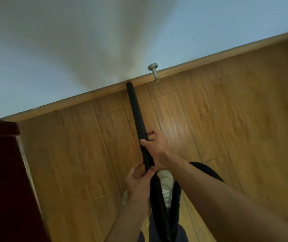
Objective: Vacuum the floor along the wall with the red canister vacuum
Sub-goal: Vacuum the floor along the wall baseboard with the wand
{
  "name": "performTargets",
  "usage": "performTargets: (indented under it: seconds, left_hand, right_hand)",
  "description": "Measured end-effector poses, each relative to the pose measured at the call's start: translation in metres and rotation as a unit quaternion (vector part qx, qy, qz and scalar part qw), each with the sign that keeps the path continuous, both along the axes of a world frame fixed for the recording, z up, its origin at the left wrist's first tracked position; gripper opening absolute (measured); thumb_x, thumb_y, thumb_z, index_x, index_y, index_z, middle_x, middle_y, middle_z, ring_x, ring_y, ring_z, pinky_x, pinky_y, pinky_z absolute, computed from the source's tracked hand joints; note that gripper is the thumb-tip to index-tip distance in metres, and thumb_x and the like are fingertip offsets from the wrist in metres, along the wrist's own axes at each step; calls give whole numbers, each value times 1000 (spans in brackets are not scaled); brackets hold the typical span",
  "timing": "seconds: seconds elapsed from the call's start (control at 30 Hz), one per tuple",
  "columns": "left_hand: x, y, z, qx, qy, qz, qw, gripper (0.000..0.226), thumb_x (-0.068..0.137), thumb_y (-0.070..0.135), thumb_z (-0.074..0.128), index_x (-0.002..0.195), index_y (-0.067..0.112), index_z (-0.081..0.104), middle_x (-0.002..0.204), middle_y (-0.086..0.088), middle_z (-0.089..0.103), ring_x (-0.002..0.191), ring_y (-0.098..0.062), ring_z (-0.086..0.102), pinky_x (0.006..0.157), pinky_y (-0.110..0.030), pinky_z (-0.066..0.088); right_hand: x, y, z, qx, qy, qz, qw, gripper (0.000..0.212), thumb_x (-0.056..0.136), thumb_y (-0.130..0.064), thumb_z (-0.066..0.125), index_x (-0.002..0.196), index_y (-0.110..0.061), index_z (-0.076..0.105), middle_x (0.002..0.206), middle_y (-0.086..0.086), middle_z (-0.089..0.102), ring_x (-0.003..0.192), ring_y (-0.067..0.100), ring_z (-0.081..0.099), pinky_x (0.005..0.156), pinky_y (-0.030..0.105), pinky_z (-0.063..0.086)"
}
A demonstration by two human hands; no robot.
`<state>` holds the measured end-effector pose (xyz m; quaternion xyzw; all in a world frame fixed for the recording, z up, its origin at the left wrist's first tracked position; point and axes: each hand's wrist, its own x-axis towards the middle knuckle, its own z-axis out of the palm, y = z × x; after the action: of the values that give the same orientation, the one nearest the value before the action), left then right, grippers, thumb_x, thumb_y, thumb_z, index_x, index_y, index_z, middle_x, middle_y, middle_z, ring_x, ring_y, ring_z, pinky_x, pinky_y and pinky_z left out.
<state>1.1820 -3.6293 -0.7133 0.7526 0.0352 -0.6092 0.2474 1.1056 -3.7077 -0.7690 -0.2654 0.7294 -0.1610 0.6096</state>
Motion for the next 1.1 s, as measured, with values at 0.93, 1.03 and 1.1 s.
performTargets:
  seconds: [0.93,1.03,1.1]
  left_hand:
    - [-91,147,23,12,142,-381,914,39,75,2,80,109,17,68,94,-12,77,86,-28,75,67,-43,62]
    - [-113,180,24,16,129,-403,906,36,74,4,82,106,15,69,95,-9,77,94,-30,73,73,-48,61]
    - [-128,205,24,15,127,-406,905,34,76,4,81,105,16,68,97,-7,77,99,-29,71,75,-48,61]
  right_hand:
    - [-141,212,55,-52,-91,-181,978,21,91,-13,72,109,-20,64,60,-10,68,51,5,63,55,27,53]
    - [-159,251,55,-74,-82,-191,975,25,89,-14,74,109,-26,66,79,-4,73,66,10,68,69,31,57]
    - [-170,277,58,-86,-85,-185,975,26,89,-14,74,108,-29,66,82,-4,74,67,7,69,68,26,56]
